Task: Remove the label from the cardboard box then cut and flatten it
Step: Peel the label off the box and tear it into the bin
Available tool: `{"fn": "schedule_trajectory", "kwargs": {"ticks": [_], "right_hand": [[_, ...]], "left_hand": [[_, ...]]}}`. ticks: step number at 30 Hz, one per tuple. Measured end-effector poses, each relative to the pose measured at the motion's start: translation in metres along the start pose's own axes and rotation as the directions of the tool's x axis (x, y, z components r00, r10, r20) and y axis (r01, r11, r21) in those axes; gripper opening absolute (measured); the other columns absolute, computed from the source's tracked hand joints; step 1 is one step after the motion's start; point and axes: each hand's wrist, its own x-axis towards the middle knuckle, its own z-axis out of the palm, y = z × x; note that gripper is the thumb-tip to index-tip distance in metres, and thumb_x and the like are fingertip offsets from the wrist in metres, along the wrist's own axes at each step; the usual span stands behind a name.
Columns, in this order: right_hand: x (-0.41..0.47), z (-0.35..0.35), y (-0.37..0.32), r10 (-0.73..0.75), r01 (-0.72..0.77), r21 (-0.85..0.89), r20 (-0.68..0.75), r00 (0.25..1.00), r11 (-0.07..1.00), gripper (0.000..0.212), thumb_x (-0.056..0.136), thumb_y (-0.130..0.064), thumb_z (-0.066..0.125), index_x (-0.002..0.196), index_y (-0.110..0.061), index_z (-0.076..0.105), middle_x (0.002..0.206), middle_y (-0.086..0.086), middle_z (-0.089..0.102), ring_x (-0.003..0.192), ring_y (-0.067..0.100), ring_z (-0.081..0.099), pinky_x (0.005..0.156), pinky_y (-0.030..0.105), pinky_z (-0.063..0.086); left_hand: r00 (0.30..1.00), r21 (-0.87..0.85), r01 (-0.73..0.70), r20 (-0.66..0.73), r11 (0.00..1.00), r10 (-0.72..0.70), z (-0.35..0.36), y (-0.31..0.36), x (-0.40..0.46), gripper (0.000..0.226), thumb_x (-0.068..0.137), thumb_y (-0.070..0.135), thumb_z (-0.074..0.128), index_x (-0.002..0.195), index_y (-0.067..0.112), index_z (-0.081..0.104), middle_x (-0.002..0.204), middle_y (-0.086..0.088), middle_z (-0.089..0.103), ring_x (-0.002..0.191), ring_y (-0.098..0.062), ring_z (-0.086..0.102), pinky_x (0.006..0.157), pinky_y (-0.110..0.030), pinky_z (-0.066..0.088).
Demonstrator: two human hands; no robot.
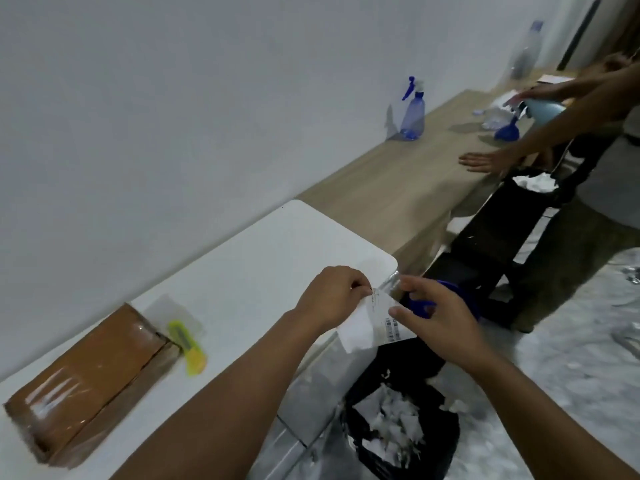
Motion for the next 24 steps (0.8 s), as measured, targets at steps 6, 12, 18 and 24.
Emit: {"fn": "schedule_trajectory", "kwargs": {"ticks": [6, 12, 18, 24], "right_hand": [[0.019, -0.023, 0.03, -0.056, 0.063, -0.39, 0.029, 0.998, 0.919, 0.015, 0.09, -0.035, 0.063, 0.085, -0.026, 0.075, 0.076, -0.008, 0.069, 0.07, 0.006, 0.062, 0.064, 0.03, 0.054], [0.009, -0.029, 0.049, -0.248, 0.206, -0.45, -0.035, 0.968, 0.869, 0.007, 0.084, -0.02, 0.07, 0.081, -0.023, 0.076, 0.075, -0.011, 0.066, 0.074, 0.01, 0.061, 0.061, 0.027, 0.049], [-0.013, -0.051, 0.06, -0.18, 0.172, -0.067, -0.138, 0.974, 0.983, 0.008, 0.081, -0.012, 0.077, 0.081, -0.019, 0.074, 0.077, -0.014, 0.068, 0.072, 0.003, 0.065, 0.065, 0.015, 0.05], [-0.027, -0.069, 0.079, 0.162, -0.09, 0.247, -0.286, 0.945, 0.965, 0.004, 0.083, -0.017, 0.075, 0.079, -0.017, 0.072, 0.074, -0.004, 0.073, 0.069, 0.005, 0.068, 0.063, 0.017, 0.052]], "left_hand": [[0.992, 0.004, -0.061, 0.108, 0.998, 0.06, 0.057, 0.038, 0.022, 0.019, 0.097, 0.023, 0.058, 0.093, 0.019, 0.076, 0.09, 0.001, 0.071, 0.079, -0.014, 0.064, 0.07, -0.029, 0.049], [0.995, -0.059, 0.016, 0.101, 0.998, -0.01, 0.079, 0.036, 0.045, 0.018, 0.097, 0.022, 0.06, 0.09, 0.016, 0.076, 0.082, 0.005, 0.068, 0.07, -0.005, 0.058, 0.061, -0.016, 0.037], [0.982, -0.134, 0.182, -0.027, 0.974, -0.187, 0.07, 0.0, 0.06, 0.016, 0.094, 0.019, 0.063, 0.085, 0.015, 0.076, 0.088, 0.004, 0.074, 0.085, -0.013, 0.065, 0.071, -0.021, 0.044], [0.967, -0.099, 0.235, -0.077, 0.967, -0.243, 0.074, -0.011, 0.065, 0.017, 0.096, 0.017, 0.059, 0.092, 0.011, 0.075, 0.095, 0.001, 0.073, 0.088, -0.014, 0.062, 0.077, -0.023, 0.041]]}}
